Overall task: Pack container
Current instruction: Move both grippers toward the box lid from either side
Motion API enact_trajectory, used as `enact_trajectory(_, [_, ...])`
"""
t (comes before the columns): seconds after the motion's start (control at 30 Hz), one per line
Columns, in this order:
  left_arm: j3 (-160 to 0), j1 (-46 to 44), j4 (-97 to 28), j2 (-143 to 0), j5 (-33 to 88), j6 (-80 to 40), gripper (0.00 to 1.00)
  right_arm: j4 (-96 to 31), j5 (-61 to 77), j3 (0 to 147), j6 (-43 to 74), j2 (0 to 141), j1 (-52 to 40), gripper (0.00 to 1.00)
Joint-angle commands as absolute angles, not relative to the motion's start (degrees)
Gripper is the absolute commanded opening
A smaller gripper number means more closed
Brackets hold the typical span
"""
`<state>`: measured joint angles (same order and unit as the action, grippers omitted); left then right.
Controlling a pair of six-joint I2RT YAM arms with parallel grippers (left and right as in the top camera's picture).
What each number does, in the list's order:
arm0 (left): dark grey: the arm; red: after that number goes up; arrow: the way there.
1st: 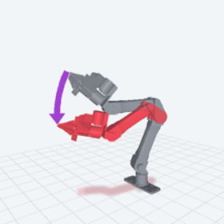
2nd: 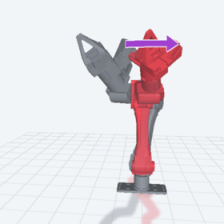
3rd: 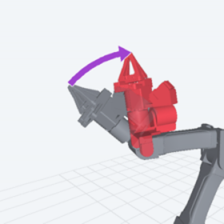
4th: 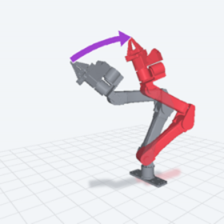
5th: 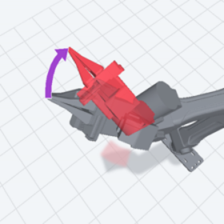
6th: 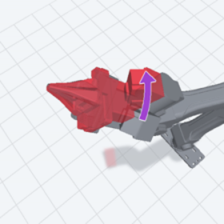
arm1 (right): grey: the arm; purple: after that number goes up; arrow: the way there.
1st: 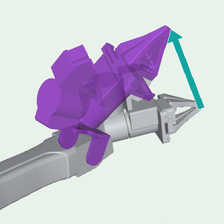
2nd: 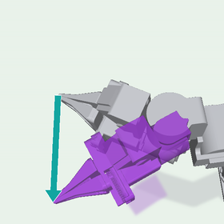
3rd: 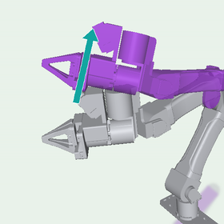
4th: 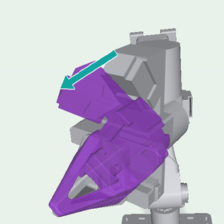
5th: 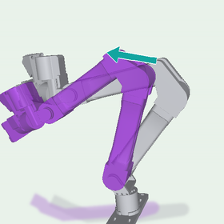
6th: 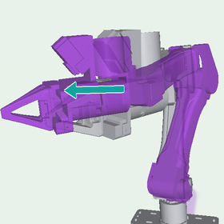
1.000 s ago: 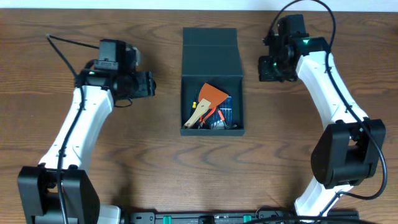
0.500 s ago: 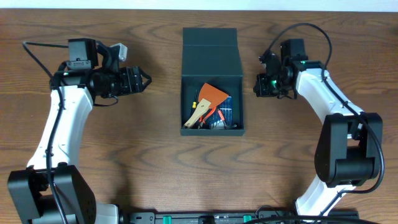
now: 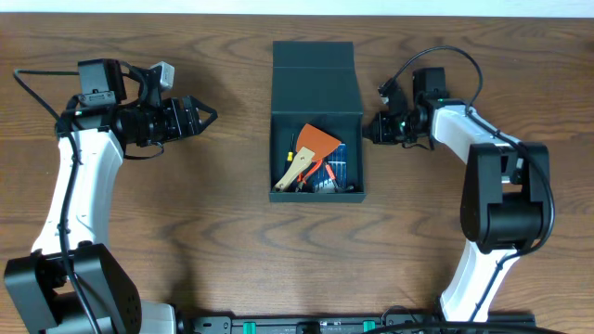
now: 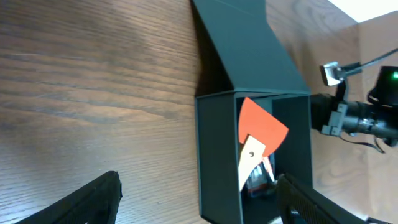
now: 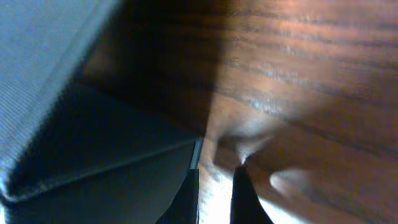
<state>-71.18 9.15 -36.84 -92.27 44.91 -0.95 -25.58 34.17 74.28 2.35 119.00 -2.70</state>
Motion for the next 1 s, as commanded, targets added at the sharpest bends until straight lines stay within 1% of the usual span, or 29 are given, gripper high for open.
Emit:
enact_trajectory(0.0, [-71.7,9.4,-37.0,-92.6,47.6,0.4,0.78,-23.5,36.5,74.1,4.1,119.2,-1.8,0.01])
enact_trajectory(0.17, [-71.7,9.4,-37.2,-92.6,47.6,0.4,0.78,-20.3,36.5,74.1,6.9,119.2,-0.6,0.01])
enact_trajectory(0.33, [-71.7,9.4,-37.2,-92.6,47.7,0.4,0.78,-19.0,36.5,74.1,7.2,119.2,0.5,0.01])
enact_trajectory(0.53, [-71.7,9.4,-37.2,-92.6,51.9,2.2,0.79,-16.8,36.6,74.1,7.3,119.7,0.8,0.01])
enact_trajectory(0.97, [-71.7,9.4,-37.2,-92.6,52.1,2.1,0.79,-7.8,43.1,74.1,10.3,125.4,0.8,0.01])
